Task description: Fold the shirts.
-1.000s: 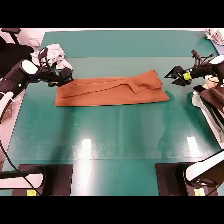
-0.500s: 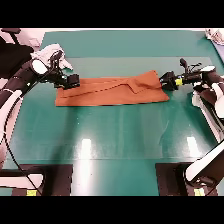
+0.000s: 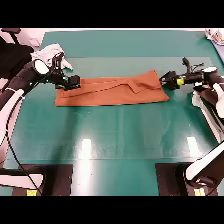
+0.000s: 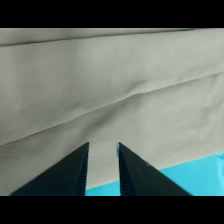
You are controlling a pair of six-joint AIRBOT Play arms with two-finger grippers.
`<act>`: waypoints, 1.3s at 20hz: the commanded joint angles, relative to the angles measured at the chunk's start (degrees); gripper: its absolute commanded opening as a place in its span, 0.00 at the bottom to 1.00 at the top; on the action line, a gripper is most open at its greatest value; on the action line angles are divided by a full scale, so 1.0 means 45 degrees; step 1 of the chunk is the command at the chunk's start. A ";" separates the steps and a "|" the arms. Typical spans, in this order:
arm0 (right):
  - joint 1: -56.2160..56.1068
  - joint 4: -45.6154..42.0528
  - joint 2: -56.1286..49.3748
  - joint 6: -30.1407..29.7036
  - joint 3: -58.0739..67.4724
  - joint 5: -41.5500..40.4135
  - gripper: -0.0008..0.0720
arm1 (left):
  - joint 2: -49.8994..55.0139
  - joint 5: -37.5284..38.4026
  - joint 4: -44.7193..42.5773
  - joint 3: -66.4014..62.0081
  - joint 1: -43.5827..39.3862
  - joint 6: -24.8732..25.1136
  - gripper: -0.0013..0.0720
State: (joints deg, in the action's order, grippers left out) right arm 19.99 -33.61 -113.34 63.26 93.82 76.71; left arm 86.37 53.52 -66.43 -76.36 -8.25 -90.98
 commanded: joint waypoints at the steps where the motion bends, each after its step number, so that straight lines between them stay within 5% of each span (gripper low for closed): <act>1: 0.0835 0.0845 0.0505 -0.0015 0.0015 0.0661 0.98 | 0.0010 -0.0019 0.0000 -0.0015 0.0005 -0.0005 0.32; 5: 0.0758 0.0369 0.1758 -0.0015 0.0010 0.0500 0.98 | 0.0010 -0.0024 0.0117 -0.0015 0.0005 -0.0010 0.32; 14: -0.1826 -0.4920 0.2671 0.1044 0.0015 -0.1083 1.00 | 0.0010 0.0049 0.0495 -0.0015 0.0005 -0.0019 0.32; 26: -0.2783 -0.5372 0.1802 0.1885 0.0010 -0.1409 1.00 | 0.0010 -0.0083 0.0500 -0.0015 0.0005 -0.0015 0.32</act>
State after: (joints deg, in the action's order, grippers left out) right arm 8.80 -56.88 -104.71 71.29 93.82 71.55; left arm 86.37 53.47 -64.16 -76.36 -8.21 -91.05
